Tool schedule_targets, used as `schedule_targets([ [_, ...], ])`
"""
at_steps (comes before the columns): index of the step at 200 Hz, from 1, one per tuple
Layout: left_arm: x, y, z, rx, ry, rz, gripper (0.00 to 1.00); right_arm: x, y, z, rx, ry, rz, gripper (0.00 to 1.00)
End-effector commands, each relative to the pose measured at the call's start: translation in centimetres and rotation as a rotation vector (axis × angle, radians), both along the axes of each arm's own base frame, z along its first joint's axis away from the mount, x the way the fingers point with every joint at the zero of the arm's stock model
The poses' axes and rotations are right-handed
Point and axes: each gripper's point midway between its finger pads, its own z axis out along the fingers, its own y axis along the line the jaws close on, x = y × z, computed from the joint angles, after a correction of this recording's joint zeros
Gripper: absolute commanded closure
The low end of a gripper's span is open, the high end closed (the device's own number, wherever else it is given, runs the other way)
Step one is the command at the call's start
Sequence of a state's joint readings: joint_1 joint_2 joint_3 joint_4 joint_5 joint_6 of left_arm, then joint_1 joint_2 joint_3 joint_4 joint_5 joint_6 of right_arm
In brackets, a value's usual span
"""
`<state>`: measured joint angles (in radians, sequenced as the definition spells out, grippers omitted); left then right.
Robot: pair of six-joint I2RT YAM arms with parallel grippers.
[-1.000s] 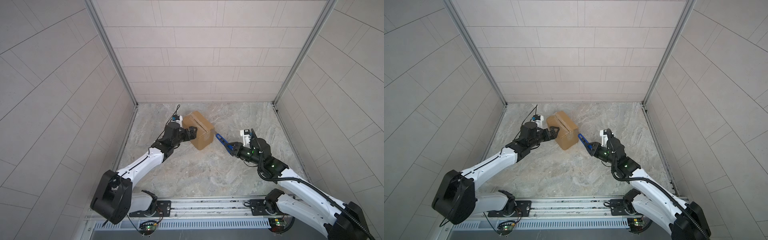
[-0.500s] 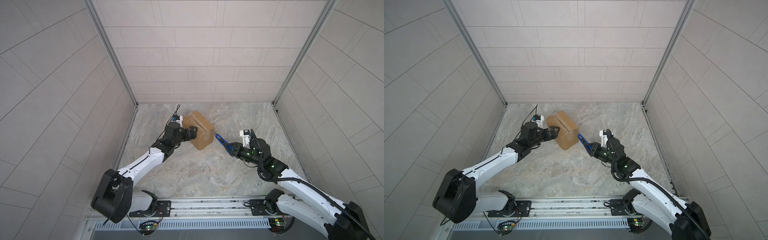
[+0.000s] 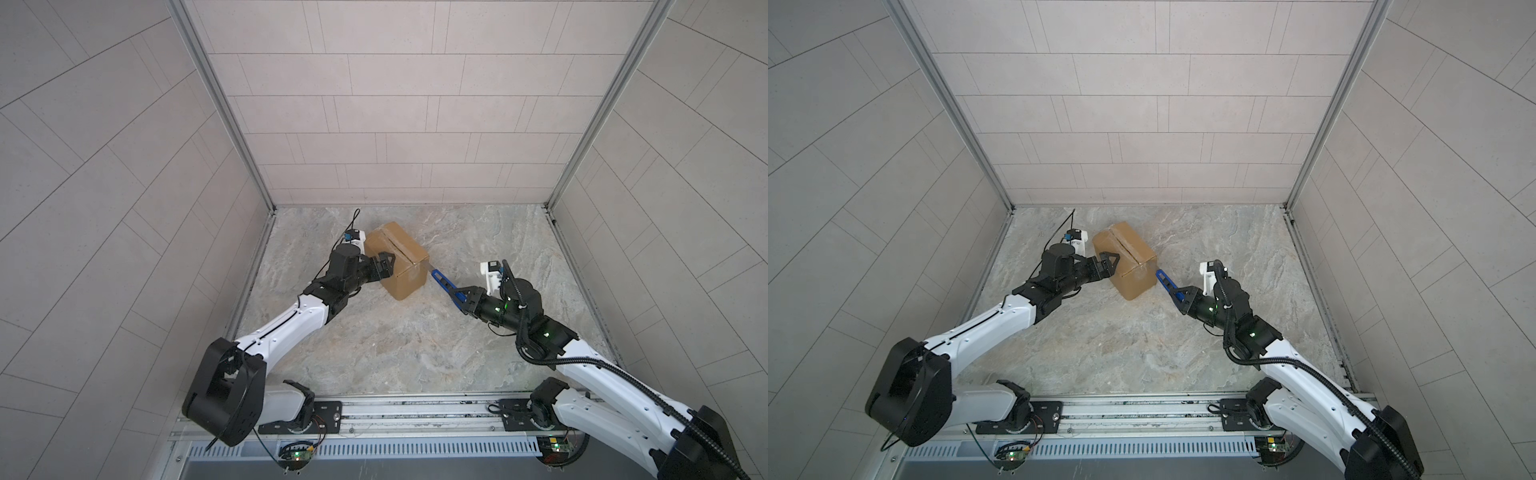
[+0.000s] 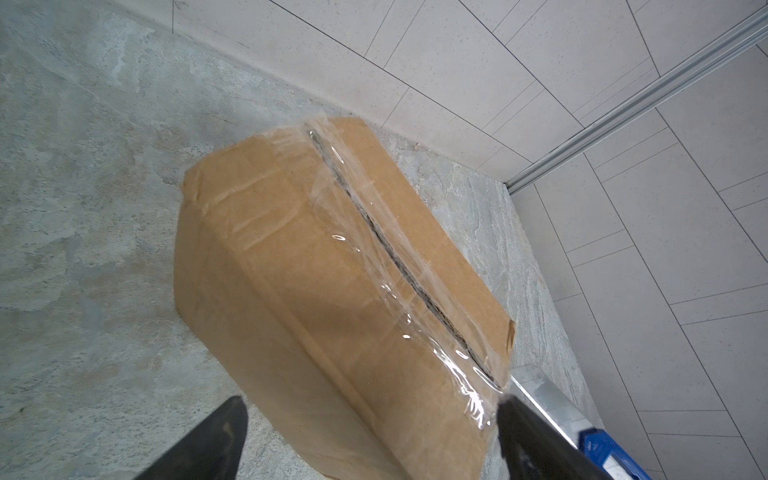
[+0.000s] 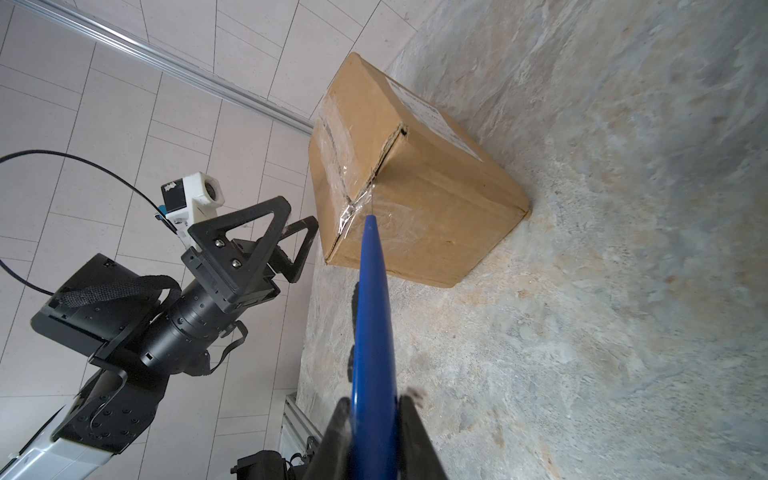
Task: Unpack the express box
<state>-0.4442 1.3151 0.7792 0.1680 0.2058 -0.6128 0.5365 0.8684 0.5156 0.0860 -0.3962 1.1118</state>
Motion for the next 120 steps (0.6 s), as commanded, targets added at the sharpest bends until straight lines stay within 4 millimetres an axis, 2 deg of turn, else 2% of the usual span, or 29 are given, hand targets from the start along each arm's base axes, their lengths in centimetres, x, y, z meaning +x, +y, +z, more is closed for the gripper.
schedule_targets([
  [1,0.03,0.15,-0.18,0.0,-0.001,0.001,0.04,0.11,0.03,0.35,0.019,-0.011,-0.013,1.0],
  [120,0.02,0.02,-0.39,-0.012,0.002,-0.002,0.04,0.43,0.83,0.2,0.043,0.0,-0.001,1.0],
])
